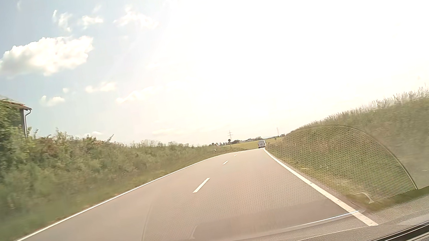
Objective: Follow the waypoints while adhering to traffic rules and regulations
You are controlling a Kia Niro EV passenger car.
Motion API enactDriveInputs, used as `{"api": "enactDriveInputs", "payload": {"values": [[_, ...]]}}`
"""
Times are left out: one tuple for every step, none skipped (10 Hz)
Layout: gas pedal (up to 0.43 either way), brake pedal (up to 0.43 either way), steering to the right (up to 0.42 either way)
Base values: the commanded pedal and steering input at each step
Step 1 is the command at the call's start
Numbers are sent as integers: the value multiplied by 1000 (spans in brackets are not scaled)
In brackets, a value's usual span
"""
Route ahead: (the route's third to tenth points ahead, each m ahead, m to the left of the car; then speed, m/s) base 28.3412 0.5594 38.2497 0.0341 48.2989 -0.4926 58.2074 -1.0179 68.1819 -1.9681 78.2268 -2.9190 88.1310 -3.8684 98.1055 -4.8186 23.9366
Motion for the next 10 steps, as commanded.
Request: {"api": "enactDriveInputs", "payload": {"values": [[220,0,8],[220,0,8],[220,0,8],[220,0,8],[228,0,8],[228,0,9],[228,0,9],[228,0,9],[189,0,10],[118,0,9]]}}
